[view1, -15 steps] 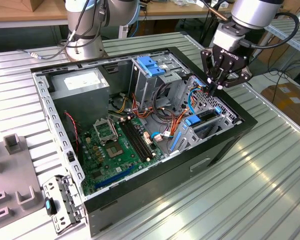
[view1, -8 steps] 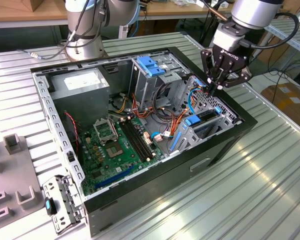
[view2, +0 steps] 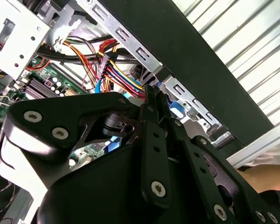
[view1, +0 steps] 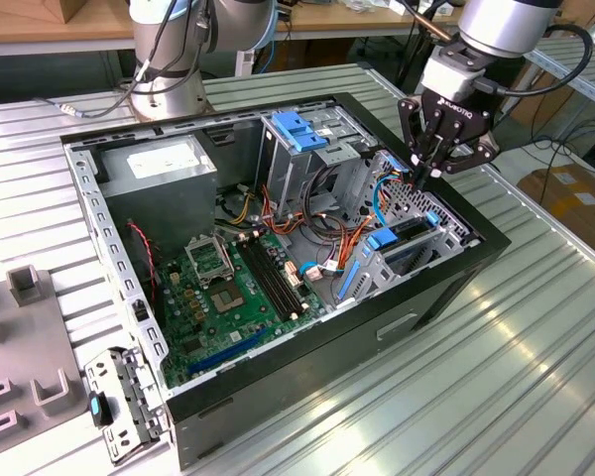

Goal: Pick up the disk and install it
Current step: 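Insert the first disk wire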

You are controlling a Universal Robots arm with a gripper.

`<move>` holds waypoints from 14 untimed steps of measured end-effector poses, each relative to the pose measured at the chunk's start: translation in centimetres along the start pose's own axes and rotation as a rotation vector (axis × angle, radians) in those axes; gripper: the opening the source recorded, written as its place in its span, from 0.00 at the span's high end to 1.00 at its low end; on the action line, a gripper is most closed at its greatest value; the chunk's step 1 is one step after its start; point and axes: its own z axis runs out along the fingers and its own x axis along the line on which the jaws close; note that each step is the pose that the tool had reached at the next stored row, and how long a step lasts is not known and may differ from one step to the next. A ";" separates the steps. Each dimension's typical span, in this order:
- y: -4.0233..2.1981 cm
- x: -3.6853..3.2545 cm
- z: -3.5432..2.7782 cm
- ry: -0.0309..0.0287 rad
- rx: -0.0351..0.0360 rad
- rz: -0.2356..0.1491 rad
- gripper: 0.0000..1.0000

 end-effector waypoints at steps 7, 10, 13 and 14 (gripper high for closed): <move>0.01 -0.01 0.11 0.0012 -0.0058 0.131 0.83; 0.04 -0.02 0.19 0.0017 -0.0071 0.158 0.83; 0.27 -0.04 0.20 0.0015 -0.0070 0.158 0.83; 0.69 0.48 0.35 0.0018 -0.0069 0.167 0.83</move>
